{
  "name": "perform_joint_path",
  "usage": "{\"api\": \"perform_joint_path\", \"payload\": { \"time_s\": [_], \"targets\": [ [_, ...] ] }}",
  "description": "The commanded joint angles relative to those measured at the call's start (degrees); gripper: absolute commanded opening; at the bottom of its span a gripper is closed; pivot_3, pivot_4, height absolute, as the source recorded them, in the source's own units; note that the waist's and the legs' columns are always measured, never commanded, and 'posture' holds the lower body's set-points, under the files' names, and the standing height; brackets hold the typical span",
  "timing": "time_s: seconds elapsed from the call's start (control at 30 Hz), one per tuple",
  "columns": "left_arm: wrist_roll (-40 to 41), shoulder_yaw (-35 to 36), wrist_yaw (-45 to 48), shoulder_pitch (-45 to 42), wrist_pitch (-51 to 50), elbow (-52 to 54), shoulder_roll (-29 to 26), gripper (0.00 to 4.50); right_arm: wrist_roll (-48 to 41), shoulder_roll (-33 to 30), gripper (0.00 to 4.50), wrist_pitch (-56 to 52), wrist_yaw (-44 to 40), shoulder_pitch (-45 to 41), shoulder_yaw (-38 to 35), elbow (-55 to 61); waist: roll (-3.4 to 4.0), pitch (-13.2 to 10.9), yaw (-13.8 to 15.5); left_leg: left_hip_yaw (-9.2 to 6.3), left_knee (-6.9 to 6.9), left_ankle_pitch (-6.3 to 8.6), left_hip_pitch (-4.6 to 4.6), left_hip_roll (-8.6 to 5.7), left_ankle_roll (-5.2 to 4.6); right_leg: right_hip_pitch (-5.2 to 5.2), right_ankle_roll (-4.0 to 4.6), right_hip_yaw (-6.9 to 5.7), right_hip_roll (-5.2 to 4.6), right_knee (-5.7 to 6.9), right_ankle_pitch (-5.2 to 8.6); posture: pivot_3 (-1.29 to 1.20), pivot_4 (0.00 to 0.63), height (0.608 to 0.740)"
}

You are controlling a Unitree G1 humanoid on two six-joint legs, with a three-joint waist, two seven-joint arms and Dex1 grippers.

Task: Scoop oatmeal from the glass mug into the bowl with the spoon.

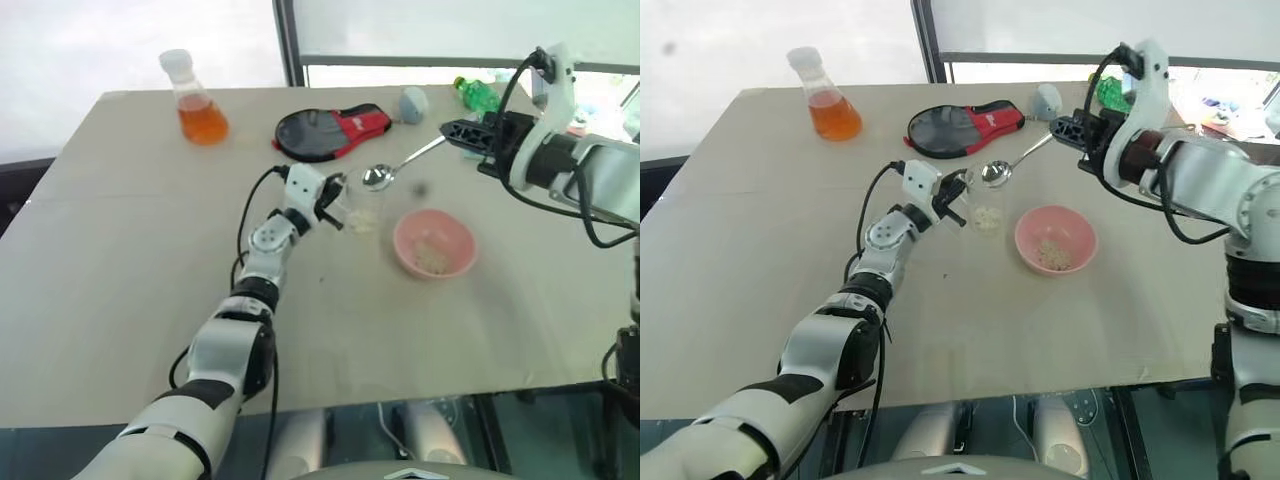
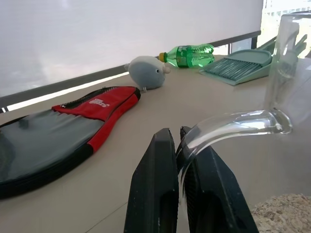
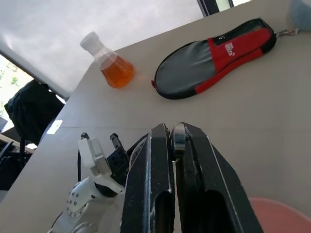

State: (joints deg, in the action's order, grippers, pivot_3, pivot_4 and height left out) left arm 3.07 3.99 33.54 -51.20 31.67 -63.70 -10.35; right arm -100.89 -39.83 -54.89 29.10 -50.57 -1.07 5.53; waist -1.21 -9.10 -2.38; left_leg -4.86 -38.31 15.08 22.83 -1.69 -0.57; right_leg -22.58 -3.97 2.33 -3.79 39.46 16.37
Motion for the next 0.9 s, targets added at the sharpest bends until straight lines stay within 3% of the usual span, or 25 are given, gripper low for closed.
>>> {"api": "perform_joint_path", "payload": {
  "time_s": [0.03, 0.1, 0.23, 0.33, 0.5, 0.53, 0.67, 0.9],
  "targets": [
    [0.04, -0.13, -0.10, 2.80, -1.74, 1.20, -0.07, 0.02, 6.66, 1.65, 0.00, -1.79, -3.38, -2.90, 1.56, -0.58, 0.01, 0.00, 0.11, -0.03, 0.00, 0.00, 0.02, 0.00, 0.00, -0.01, 0.00, -0.02, 0.00, 0.00, 0.00, 0.00, 0.150, 0.740],
    [0.53, -0.02, -0.42, 3.60, -2.66, 2.31, 0.09, 0.02, 9.11, 3.00, 0.00, -2.72, -5.03, -3.36, 2.02, -0.91, 0.01, 0.01, 0.14, -0.02, 0.00, 0.00, 0.06, -0.01, 0.00, -0.03, 0.00, -0.02, -0.01, -0.04, 0.00, 0.00, 0.150, 0.740],
    [1.01, -0.32, -0.66, 4.81, -3.62, 4.44, 0.29, 0.00, 14.92, 4.56, 1.51, -2.85, -7.29, -3.69, 0.63, -1.45, 0.01, 0.01, 0.13, -0.02, 0.01, 0.00, 0.11, -0.03, 0.00, -0.04, 0.00, -0.02, -0.04, -0.16, 0.00, 0.00, 0.150, 0.740],
    [1.17, -0.49, -0.71, 5.35, -4.05, 5.63, 0.39, 0.00, 17.39, 5.11, 2.90, -3.16, -8.58, -3.67, -0.87, -1.18, 0.02, 0.00, 0.07, -0.02, 0.02, 0.00, 0.11, -0.02, 0.00, -0.06, 0.00, -0.02, -0.03, -0.17, 0.00, 0.00, 0.150, 0.740],
    [2.09, -0.15, -0.29, 5.56, -4.89, 6.98, 0.57, 0.00, 19.13, 6.32, 2.90, -3.74, -10.30, -3.21, -3.02, 0.10, 0.02, 0.00, 0.06, -0.01, 0.03, 0.00, 0.10, -0.02, 0.00, -0.06, 0.00, -0.01, -0.03, -0.17, 0.00, 0.00, 0.150, 0.740],
    [2.28, -0.13, -0.09, 5.62, -4.98, 7.11, 0.59, 0.74, 19.30, 6.62, 2.97, -3.80, -10.48, -3.13, -3.32, 0.30, 0.03, 0.00, 0.05, 0.00, 0.03, 0.00, 0.10, -0.02, 0.00, -0.06, 0.00, -0.01, -0.03, -0.17, 0.00, 0.00, 0.150, 0.740],
    [2.15, -0.29, 0.49, 5.79, -5.64, 7.54, 0.40, 2.01, 20.00, 7.09, 2.97, -4.84, -11.69, -2.60, -4.18, 1.18, 0.06, -0.03, 0.08, -0.02, 0.04, 0.00, 0.20, -0.03, 0.00, -0.17, 0.00, -0.02, -0.03, -0.16, 0.00, 0.00, 0.150, 0.740],
    [4.06, 0.77, 2.22, 8.98, -6.87, 14.50, -1.09, 2.01, 22.06, 6.53, 2.97, -4.47, -15.00, 0.45, -6.48, 5.50, 0.06, -0.03, 0.04, -0.01, 0.08, 0.00, 0.21, -0.02, 0.00, -0.17, 0.00, -0.01, -0.04, -0.21, 0.00, 0.00, 0.150, 0.740]
  ]
}}
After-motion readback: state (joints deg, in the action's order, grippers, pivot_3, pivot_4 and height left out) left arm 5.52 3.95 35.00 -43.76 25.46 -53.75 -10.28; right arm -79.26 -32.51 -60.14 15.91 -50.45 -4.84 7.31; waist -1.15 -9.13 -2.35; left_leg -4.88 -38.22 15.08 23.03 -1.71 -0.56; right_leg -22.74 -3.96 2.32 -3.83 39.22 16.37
